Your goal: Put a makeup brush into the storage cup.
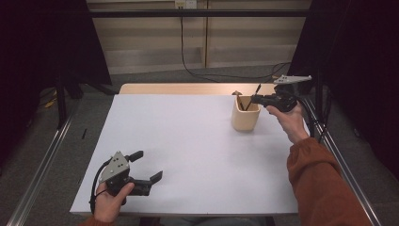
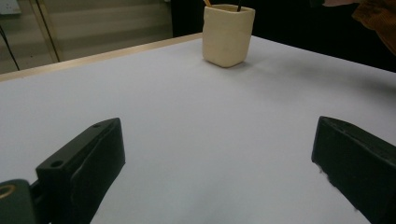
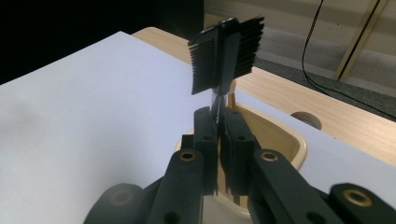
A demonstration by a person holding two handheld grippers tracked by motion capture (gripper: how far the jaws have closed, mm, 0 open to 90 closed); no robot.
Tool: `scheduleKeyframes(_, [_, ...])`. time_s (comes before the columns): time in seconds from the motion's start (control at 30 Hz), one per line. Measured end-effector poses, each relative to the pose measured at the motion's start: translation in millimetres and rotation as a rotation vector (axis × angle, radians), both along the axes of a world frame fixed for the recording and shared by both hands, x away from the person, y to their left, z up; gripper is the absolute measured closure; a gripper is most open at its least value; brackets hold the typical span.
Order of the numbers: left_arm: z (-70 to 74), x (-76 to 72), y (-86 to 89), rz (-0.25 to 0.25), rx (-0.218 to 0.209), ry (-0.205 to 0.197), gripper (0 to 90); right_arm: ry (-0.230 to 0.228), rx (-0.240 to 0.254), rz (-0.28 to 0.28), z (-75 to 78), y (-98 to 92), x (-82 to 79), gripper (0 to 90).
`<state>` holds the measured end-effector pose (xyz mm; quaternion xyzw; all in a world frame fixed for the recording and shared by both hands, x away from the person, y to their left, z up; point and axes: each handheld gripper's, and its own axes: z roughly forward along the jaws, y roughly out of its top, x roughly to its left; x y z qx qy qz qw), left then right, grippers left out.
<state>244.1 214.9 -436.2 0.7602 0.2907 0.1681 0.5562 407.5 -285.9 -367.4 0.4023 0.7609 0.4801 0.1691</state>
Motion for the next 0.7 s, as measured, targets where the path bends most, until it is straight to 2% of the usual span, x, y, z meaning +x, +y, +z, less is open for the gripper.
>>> scheduleKeyframes(0.43, [-0.7, 0.5, 0.0, -0.001, 0.001, 0.002, 2.6, 0.016, 0.013, 0.000, -12.4, 1.4, 0.4, 85.7])
scheduleKeyframes(0.7, [-0.9, 0.4, 0.4, 0.001, 0.004, 0.007, 2.6, 0.018, 0.016, 0.004, -13.9, 3.1, 0.6, 85.6])
